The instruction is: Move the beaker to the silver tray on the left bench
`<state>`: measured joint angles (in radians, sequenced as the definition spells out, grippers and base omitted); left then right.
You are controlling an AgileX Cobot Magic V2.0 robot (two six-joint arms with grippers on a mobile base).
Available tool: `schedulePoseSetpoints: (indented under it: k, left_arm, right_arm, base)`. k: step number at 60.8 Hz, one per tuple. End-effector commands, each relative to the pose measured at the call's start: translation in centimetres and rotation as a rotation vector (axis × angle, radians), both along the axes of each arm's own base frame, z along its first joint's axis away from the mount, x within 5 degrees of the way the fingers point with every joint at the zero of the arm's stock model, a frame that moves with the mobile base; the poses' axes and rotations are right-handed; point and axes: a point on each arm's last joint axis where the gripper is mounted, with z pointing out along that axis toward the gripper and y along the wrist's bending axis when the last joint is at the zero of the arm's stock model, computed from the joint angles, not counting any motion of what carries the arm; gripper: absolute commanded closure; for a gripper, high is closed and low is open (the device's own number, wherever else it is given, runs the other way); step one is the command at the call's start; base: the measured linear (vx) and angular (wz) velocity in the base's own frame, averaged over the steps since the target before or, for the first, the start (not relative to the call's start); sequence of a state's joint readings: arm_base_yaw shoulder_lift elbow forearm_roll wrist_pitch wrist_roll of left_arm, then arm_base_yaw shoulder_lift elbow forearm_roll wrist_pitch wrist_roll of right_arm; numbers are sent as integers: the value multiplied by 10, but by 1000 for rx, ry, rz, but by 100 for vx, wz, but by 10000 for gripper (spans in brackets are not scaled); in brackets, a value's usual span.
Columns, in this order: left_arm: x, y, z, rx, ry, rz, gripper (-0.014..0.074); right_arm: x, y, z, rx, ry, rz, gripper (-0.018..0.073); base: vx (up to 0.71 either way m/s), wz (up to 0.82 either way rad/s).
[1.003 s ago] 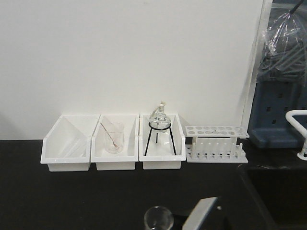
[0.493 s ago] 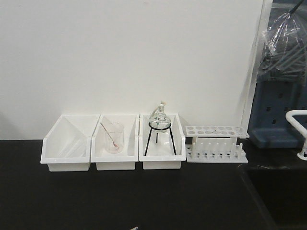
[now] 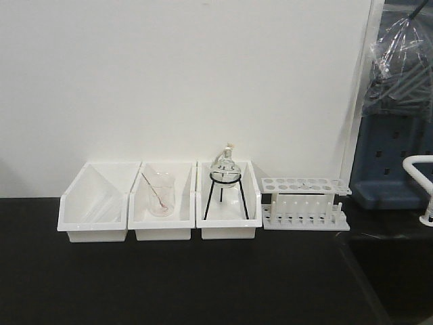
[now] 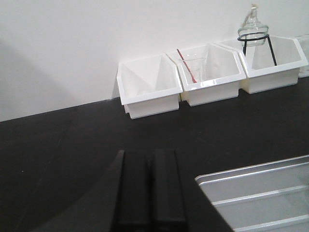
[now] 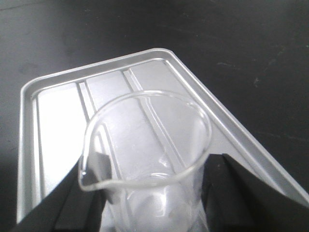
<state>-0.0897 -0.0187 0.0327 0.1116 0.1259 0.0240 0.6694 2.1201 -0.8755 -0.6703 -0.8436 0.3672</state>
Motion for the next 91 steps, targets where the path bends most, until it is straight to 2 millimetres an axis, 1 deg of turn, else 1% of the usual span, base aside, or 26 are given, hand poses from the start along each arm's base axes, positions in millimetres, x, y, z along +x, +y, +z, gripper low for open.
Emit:
schedulePoseSetpoints:
  k: [1,8,11,17,20,25,32,37,42,50,51,54,57,58,61,62,63,64,66,68,71,75,77,78,83,91]
  left_arm:
    - [0,-1,1,-17,-64,-15,595]
    - [0,-1,1,-17,-64,-15,595]
    - [0,-1,1,-17,-64,-15,595]
    - [0,-1,1,-17,-64,-15,595]
    - [0,-1,1,-17,-64,-15,595]
    - [0,-1,1,-17,-64,-15,595]
    - [0,-1,1,-17,-64,-15,595]
    - [0,-1,1,-17,-64,-15,595]
    - [0,-1,1,-17,-64,-15,595]
    - [0,-1,1,-17,-64,-15,595]
    - [0,-1,1,-17,-64,-15,595]
    - [0,-1,1,-17,-64,-15,595]
    - [0,-1,1,-17,-64,-15,595]
    - [0,-1,1,-17,-64,-15,595]
    - [0,-1,1,-17,-64,-15,595]
    - [0,-1,1,-17,-64,-15,595]
    - [0,-1,1,-17,-64,-15,595]
    - [0,-1,1,-17,-64,-15,595]
    - [0,-1,1,-17,-64,-15,595]
    - [0,-1,1,-17,-64,-15,595]
    - [0,-1,1,-17,-64,-15,595]
    - [0,-1,1,-17,-64,-15,595]
    - [0,-1,1,-17,-64,-15,595]
    - [0,-1,1,-17,-64,-15,595]
    - [0,-1,1,-17,-64,-15,595]
    - [0,-1,1,-17,-64,-15,595]
  right_arm:
    - [6,6,30,122,-83,4,363]
    - [6,6,30,122,-82,4,239]
    - [6,6,30,122,-82,4,166]
    - [6,6,30,122,-82,3,52]
    - [6,6,30,123,-81,2,1]
    - [6,6,30,123,-81,1,-56]
    - [7,6,32,130,-83,-7,-82]
    - [7,6,41,146,-99,-7,-76]
    - [6,5,58,175,-129,-8,-69]
    - [2,2,98,240,-204,-7,-56]
    - [1,1,106,252,-221,-7,-54]
    - [-2,-1,123,272,-255,-9,-44]
    - [-6,-6,144,291,-294,-15,-17]
    - [-8,-8,154,300,-314,-16,-8]
    - [-13,-13,172,288,-341,-29,41]
    - [-16,-17,182,292,-356,-35,59]
    - [-18,-19,188,288,-362,-42,79]
    - [-21,-23,197,283,-367,-58,115]
    - [-25,-29,208,273,-361,-84,170]
    - [-30,-38,222,256,-352,-128,251]
    - [-39,-54,241,214,-335,-214,396]
    - [-48,-74,258,163,-310,-318,581]
    - [-53,-84,262,126,-295,-370,578]
    - [-57,-89,267,122,-302,-388,576]
    - [-71,-111,274,63,-297,-472,575]
    - [-89,-135,275,4,-286,-548,573]
  base:
    - [0,0]
    - [0,0]
    - [0,0]
    - [0,0]
    - [0,0]
    - [0,0]
    - [0,0]
    - [0,0]
    - [0,0]
    - [0,0]
    - [0,0]
    - [0,0]
    - [0,0]
    - [0,0]
    - [0,0]
    - [0,0]
    - [0,0]
    - [0,0]
    - [0,0]
    - [0,0]
    - [0,0]
    - [0,0]
    - [0,0]
    - [0,0]
    - [0,0]
    - [0,0]
